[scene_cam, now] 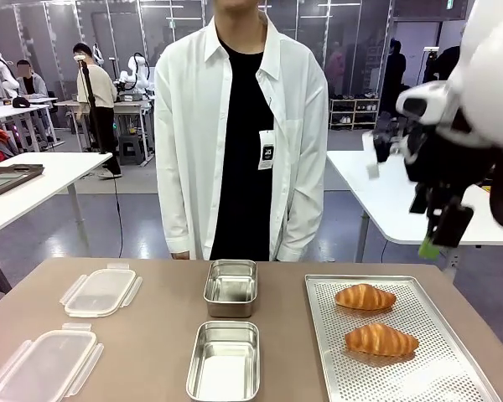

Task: Place the bread into the airtight container.
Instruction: Pick up a Butter Roll and place it into an empty Airtight Container.

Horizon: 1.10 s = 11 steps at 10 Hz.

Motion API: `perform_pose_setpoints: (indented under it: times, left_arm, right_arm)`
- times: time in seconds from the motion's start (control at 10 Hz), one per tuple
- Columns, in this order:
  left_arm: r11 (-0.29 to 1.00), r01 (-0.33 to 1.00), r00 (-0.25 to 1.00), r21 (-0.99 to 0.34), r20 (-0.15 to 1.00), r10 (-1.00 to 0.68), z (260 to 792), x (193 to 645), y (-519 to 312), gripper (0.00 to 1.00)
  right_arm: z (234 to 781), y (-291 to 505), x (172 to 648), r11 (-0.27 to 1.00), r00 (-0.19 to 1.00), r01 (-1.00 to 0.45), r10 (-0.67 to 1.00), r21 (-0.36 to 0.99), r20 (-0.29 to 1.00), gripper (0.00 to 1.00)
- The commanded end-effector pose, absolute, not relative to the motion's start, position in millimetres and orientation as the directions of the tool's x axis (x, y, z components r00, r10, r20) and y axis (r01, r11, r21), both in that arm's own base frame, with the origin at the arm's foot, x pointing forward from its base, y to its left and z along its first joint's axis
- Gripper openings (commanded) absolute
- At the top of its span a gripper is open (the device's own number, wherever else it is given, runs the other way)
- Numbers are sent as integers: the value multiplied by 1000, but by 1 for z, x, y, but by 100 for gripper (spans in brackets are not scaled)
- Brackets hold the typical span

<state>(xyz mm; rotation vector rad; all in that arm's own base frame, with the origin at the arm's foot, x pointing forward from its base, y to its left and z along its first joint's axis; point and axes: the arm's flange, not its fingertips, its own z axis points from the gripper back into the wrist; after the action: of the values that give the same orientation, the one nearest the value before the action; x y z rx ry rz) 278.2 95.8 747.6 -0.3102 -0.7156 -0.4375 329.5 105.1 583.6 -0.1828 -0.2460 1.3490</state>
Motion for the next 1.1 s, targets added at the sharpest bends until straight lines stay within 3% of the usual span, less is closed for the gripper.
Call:
perform_pose_setpoints:
  times: [0.0,0.3,1.0]
  left_arm:
    - [860,496,664,-122,691,-285,750,278,96,100]
    - [860,496,664,-122,691,-285,750,278,96,100]
    - [860,496,664,-122,691,-285,750,278,96,100]
  right_arm:
    - [546,95,337,200,189,-942,980,-271,65,100]
    - [495,89,357,224,216,-965,973,-136,76,100]
    - [418,93,403,116,114,-992,993,-40,36,100]
